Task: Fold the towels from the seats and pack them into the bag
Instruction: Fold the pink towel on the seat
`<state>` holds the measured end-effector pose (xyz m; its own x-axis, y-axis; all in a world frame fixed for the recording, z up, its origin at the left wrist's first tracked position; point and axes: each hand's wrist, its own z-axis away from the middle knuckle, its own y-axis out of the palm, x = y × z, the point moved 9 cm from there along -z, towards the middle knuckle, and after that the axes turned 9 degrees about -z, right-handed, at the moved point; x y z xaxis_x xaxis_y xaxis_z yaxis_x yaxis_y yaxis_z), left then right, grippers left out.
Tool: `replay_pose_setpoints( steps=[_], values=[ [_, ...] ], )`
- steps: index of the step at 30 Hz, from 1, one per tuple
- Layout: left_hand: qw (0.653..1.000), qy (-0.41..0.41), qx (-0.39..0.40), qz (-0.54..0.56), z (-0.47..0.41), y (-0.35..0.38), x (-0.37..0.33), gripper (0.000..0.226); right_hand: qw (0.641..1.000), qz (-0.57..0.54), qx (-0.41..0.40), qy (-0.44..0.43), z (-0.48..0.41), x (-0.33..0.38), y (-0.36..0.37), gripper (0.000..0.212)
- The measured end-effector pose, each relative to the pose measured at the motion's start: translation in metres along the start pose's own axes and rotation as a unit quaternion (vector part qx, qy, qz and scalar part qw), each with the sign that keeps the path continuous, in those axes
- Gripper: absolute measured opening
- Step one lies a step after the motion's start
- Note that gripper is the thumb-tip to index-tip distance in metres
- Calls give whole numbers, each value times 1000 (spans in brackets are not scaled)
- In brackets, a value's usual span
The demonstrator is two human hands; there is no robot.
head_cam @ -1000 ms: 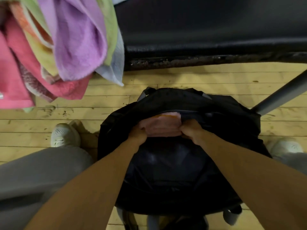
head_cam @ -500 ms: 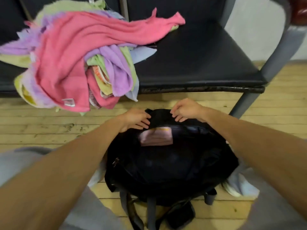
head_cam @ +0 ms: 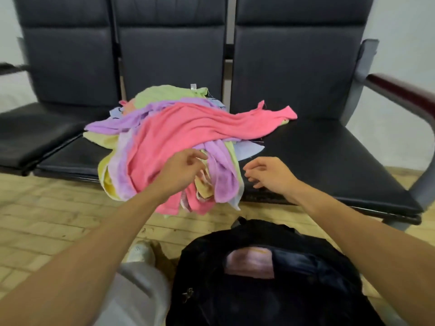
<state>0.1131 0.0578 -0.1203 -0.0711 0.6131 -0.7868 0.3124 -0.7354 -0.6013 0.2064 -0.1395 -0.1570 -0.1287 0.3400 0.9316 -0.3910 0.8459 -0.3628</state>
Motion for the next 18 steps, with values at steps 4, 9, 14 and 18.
replay_pose_setpoints(
  steps=[4, 9, 14, 18],
  values=[
    [970, 26, -154, -188, -17, -49, 24, 34, 997, -65, -16, -24, -21, 16, 25, 15],
    [934, -39, -102, -341, -27, -48, 73, 44, 996, -75, -26, -40, -27, 28, 43, 13],
    [914, -12, -159, -372, -25, -54, 61, 19, 997, -71, 11, -26, -18, 30, 49, 16],
    [955, 35, -181, -231, -20, -54, 31, 15, 995, -90, 51, -1, -6, 33, 44, 15]
  ],
)
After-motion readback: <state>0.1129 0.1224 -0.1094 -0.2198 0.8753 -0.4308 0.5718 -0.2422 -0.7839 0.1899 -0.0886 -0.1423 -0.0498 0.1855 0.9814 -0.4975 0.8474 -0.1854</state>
